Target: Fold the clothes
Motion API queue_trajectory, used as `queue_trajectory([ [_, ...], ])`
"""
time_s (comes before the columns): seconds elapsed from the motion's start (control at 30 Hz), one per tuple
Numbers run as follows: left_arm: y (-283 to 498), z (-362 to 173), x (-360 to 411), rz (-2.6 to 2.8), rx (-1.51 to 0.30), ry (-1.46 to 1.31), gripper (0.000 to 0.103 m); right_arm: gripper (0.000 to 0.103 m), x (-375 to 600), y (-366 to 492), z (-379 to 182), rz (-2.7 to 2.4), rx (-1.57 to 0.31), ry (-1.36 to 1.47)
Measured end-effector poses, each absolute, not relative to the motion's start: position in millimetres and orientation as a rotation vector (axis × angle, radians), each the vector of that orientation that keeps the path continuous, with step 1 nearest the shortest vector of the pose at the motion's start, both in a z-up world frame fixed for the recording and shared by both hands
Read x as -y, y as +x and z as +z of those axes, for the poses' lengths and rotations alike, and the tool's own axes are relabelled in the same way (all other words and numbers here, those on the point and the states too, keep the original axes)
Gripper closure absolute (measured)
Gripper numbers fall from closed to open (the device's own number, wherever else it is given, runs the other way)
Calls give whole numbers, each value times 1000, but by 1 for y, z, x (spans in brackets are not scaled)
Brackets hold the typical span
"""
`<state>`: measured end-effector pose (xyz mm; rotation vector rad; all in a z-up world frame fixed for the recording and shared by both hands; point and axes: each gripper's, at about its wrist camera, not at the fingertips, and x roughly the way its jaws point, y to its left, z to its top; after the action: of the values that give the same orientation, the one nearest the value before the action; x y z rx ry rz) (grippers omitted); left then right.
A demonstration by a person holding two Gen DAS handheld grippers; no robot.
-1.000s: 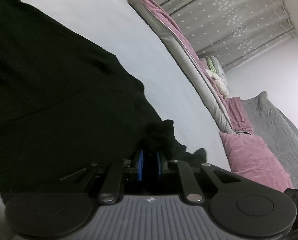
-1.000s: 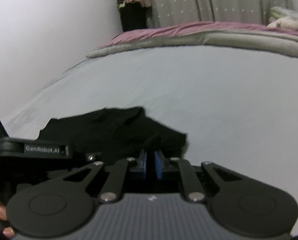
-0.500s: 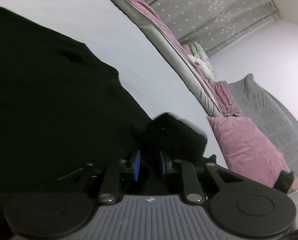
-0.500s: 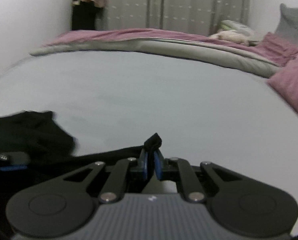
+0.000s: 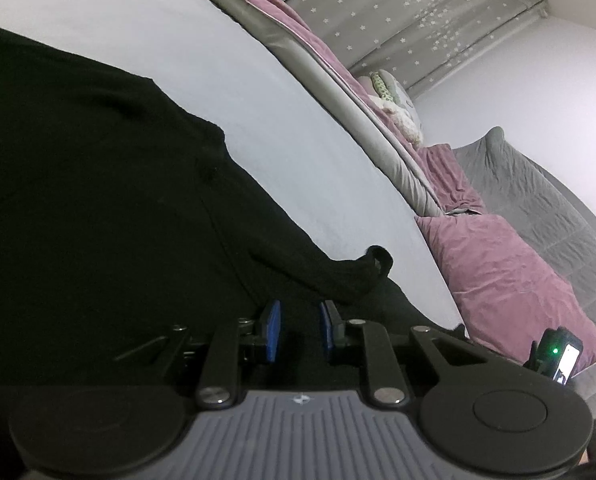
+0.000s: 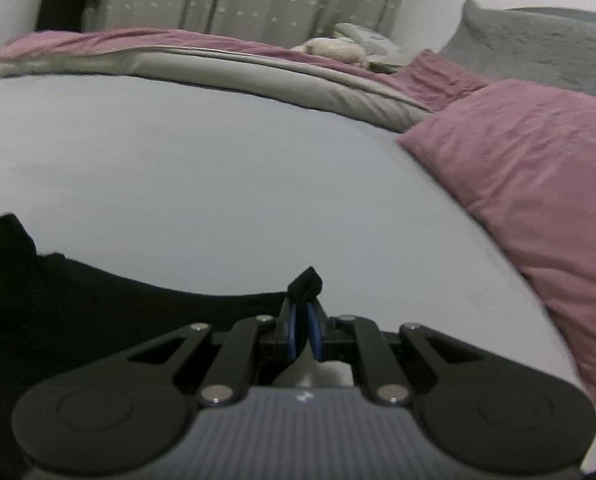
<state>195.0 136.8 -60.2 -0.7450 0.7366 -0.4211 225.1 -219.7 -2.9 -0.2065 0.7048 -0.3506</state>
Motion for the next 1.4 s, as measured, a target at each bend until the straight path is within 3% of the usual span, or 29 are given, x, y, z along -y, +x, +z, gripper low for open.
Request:
queue_trajectory([
  [0.4, 195, -52, -134, -413, -770, -721, 79, 93, 230, 201, -19, -365, -726, -194],
  [0.47, 193, -46, -135, -409, -780, -708, 72, 86, 232, 196, -11, -342, -705, -171],
  [0.53, 191, -39, -137, -406, -779, -695, 71, 66, 230, 190, 1, -335, -674, -173],
  [0.57, 189, -35, -139, -404, -774, -686, 70, 63, 226, 187, 7, -327, -652, -190],
  [0.87, 178, -16, -157, -376, -749, -507, 66, 62, 171, 220, 25, 80, -647, -198],
  [1.27, 188, -41, -157, -417, -788, -546, 66, 63, 138, 282, 3, 313, -709, -190],
  [1.37, 188, -43, -154, -422, -787, -546, 66, 65, 127, 293, -6, 340, -738, -231],
  [1.4, 188, -44, -154, -423, -785, -543, 66, 71, 124, 293, -10, 350, -740, -232],
])
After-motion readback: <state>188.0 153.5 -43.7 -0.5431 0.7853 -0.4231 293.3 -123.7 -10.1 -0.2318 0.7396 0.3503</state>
